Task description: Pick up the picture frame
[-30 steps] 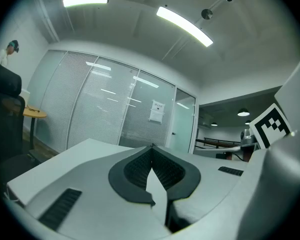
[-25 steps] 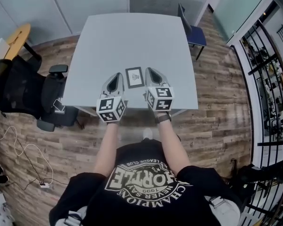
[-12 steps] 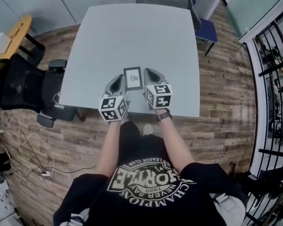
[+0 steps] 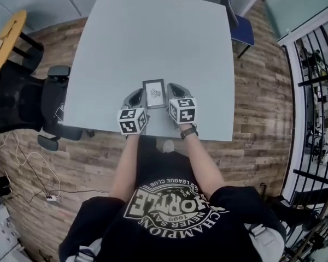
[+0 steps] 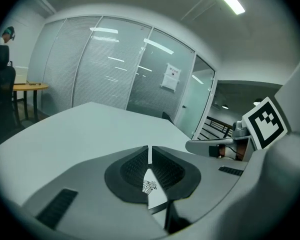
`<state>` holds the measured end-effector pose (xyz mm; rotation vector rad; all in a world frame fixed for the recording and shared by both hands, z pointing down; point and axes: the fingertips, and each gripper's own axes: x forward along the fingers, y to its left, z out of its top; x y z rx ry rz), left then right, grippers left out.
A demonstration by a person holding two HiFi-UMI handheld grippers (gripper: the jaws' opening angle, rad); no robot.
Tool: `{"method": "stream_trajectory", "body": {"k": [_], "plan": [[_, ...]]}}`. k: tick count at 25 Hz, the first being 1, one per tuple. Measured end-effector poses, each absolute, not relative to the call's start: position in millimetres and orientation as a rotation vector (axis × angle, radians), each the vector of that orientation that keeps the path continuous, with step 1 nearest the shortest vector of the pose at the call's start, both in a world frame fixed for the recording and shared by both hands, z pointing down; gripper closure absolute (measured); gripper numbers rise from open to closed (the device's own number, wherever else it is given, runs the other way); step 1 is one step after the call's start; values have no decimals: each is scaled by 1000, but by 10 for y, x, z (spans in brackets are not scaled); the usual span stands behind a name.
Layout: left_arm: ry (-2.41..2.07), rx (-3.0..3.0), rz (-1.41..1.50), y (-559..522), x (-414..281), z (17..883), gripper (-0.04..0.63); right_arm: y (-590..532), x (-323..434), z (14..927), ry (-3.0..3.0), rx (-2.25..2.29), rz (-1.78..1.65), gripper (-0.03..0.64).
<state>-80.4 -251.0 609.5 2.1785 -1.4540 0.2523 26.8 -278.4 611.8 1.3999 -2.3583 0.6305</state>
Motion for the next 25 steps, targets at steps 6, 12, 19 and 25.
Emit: {"method": "stream_trajectory", "body": {"k": [6, 12, 19, 25], "plan": [[-1396, 2117, 313, -2746, -975, 6447, 589, -2989, 78, 6547, -2276, 1348, 688, 618], [-1345, 2092, 343, -2952, -1011, 6669, 588, -3163, -10, 6788, -2227, 1316, 702, 618], [-1275, 2053, 390, -3107, -980, 6940, 529, -3260, 2, 7089, -2147, 1284, 737, 615], [-1227, 2009, 426, -3145, -945, 7189, 488, -3296, -2, 7313, -2104, 1252, 788, 545]]}}
